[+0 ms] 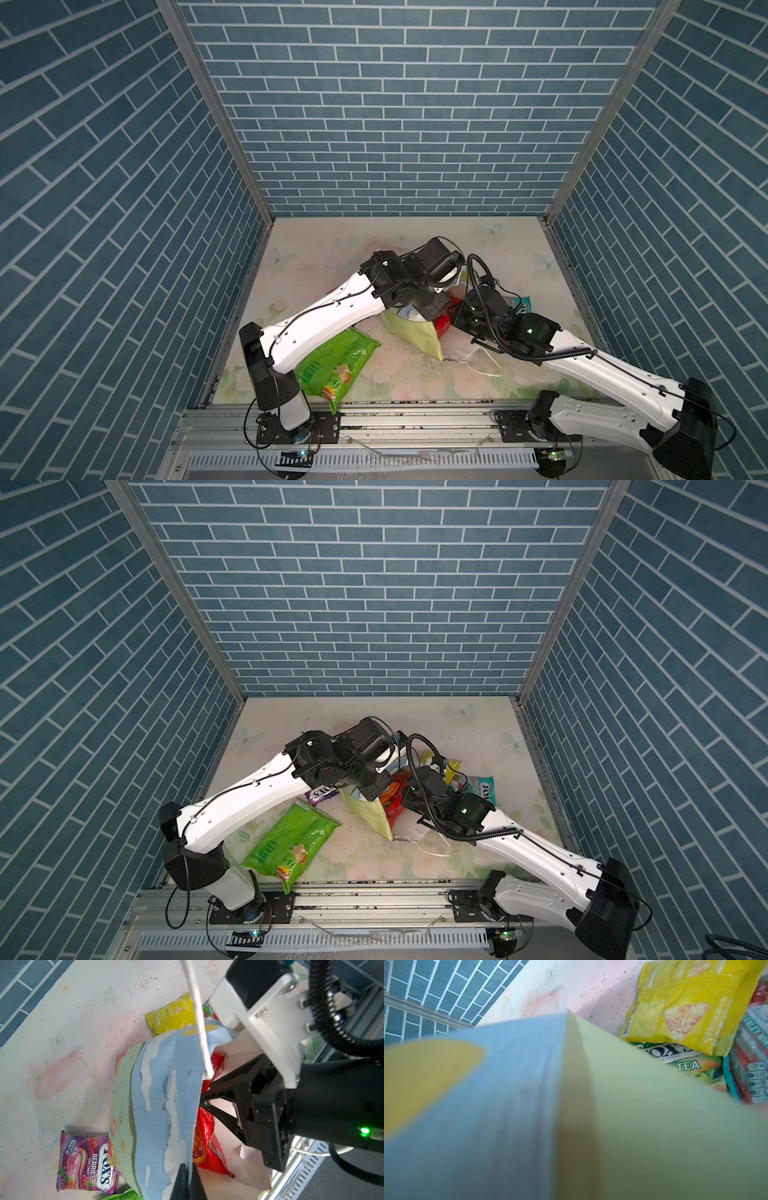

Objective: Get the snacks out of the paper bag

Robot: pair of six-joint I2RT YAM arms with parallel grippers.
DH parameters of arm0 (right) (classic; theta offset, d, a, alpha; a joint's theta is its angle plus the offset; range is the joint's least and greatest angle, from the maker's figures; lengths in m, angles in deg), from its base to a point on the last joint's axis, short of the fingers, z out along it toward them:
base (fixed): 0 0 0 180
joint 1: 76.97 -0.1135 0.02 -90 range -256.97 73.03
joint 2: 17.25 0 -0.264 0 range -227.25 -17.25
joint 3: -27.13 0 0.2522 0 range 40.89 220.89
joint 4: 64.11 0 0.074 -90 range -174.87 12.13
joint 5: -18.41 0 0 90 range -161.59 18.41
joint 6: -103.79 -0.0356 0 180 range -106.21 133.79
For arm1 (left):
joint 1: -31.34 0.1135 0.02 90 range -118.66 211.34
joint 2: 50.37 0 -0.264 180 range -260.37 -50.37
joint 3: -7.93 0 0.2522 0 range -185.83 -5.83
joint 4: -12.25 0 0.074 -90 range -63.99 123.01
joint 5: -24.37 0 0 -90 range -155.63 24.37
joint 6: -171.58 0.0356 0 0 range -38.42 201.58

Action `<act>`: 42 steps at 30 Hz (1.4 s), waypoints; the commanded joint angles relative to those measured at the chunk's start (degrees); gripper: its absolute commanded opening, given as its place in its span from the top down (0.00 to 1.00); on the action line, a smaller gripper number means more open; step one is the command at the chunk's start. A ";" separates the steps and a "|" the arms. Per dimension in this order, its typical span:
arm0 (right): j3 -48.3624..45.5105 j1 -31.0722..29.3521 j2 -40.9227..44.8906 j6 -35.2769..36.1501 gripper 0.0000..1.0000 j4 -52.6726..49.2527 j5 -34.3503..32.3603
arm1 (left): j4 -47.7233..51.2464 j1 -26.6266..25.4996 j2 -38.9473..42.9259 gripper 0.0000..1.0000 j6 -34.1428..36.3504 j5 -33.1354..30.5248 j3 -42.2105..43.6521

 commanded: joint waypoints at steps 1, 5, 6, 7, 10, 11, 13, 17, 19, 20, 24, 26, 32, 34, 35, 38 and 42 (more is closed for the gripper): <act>-0.26 -0.46 -0.91 -3.03 0.69 0.38 0.84 | -2.02 1.82 2.45 1.00 -1.27 2.39 1.94; -0.16 -1.32 0.17 -3.76 0.69 -0.76 0.35 | -2.57 3.17 3.35 1.00 -1.39 3.29 3.01; -0.09 -1.50 0.53 -3.90 0.69 -1.15 0.18 | -2.66 3.54 3.44 1.00 -1.38 3.59 3.25; 0.00 -1.52 0.83 -3.96 0.69 -1.46 0.15 | -2.74 3.79 3.54 1.00 -1.39 4.01 3.36; 0.22 -1.66 0.64 -4.15 0.69 -2.37 0.49 | -2.92 4.40 3.53 1.00 -1.28 4.95 3.55; 0.18 -1.60 0.38 -4.11 0.68 -2.26 0.65 | -2.92 4.52 3.50 1.00 -1.28 4.99 3.52; 0.18 -1.74 0.05 -4.17 0.68 -1.73 0.44 | -2.92 4.54 3.47 1.00 -1.15 5.14 3.50; 0.29 -1.75 -0.64 -4.09 0.68 0.33 -0.12 | -2.92 4.62 3.08 1.00 -1.26 5.32 3.15; 0.59 -1.81 -1.40 -3.84 0.68 1.28 0.29 | -3.01 4.65 3.00 1.00 -1.22 5.40 3.02; 0.77 -1.74 -1.78 -3.67 0.68 1.57 0.56 | -2.97 4.62 2.92 1.00 -1.27 5.45 2.92; 0.97 -1.82 -3.37 -3.47 0.68 2.73 1.53 | -2.92 4.61 2.75 1.00 -1.02 5.23 2.47; 0.88 -1.76 -3.81 -3.51 0.68 3.04 1.73 | -2.84 4.73 2.75 1.00 -0.94 5.18 2.27; 0.97 -1.79 -5.08 -3.33 0.72 3.90 2.26 | -3.14 4.93 3.00 1.00 -1.01 5.18 2.88; 0.97 -1.77 -5.13 -3.16 0.79 4.37 2.43 | -3.32 5.06 3.34 1.00 -1.08 5.24 3.37; 0.88 -1.78 -5.11 -3.10 0.82 4.51 2.50 | -3.54 5.20 3.49 1.00 -1.10 5.32 3.69; 0.79 -1.83 -4.61 -2.79 0.90 4.61 2.27 | -3.79 5.68 4.15 1.00 -1.24 5.33 4.58; 1.17 -1.83 -3.90 -2.15 0.96 4.60 1.91 | -3.80 6.12 4.49 1.00 -1.15 5.32 5.17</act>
